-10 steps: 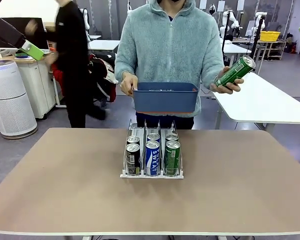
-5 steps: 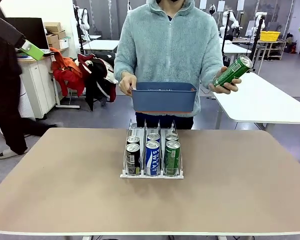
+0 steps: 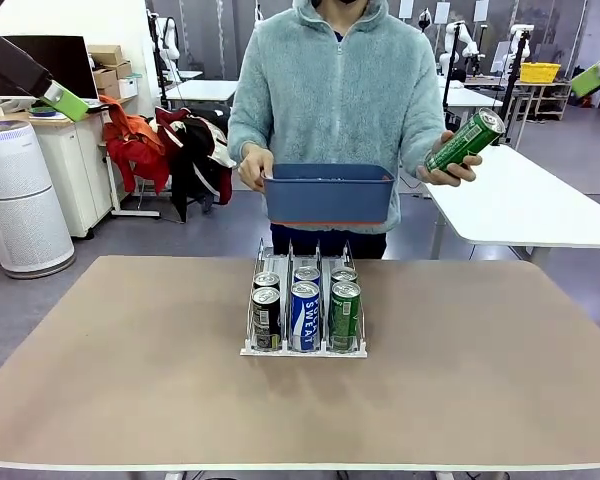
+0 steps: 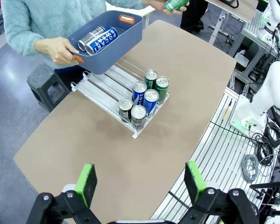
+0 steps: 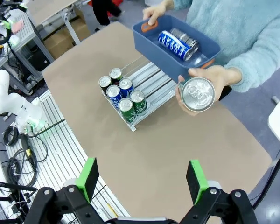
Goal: Fill the beverage cans into the dispenser.
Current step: Pick up the Sprite handed by the human.
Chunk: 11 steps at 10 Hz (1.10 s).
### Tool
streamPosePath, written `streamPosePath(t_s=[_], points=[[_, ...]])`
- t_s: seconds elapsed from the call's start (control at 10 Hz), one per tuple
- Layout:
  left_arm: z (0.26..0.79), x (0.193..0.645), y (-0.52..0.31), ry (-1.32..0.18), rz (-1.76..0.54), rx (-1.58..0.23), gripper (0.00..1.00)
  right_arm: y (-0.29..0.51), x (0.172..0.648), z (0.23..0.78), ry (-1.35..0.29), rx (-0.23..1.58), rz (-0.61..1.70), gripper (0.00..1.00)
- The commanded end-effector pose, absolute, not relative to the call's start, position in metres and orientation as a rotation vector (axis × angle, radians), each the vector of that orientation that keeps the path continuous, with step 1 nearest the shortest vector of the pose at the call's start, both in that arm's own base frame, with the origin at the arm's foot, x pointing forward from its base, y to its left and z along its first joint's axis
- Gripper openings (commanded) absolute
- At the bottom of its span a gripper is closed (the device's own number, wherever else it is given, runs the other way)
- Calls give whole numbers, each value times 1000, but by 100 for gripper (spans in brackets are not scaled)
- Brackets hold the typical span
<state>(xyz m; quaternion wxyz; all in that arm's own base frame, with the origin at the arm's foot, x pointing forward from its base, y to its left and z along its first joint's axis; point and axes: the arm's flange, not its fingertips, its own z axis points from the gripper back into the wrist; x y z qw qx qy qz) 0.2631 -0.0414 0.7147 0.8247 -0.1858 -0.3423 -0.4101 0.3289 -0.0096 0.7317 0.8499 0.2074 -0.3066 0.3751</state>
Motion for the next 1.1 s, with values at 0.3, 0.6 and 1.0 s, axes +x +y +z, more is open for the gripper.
streamPosePath(t_s=[0.3,0.6,1.0], points=[[714,264,-41,-724,-866,-397,100,5,408,710,-563,426,783,100],[714,264,-41,-724,-866,-397,100,21,439,702,-543,373,783,100],[714,264,-41,-724,-866,-397,100,21,431,698,-543,403,769,100]])
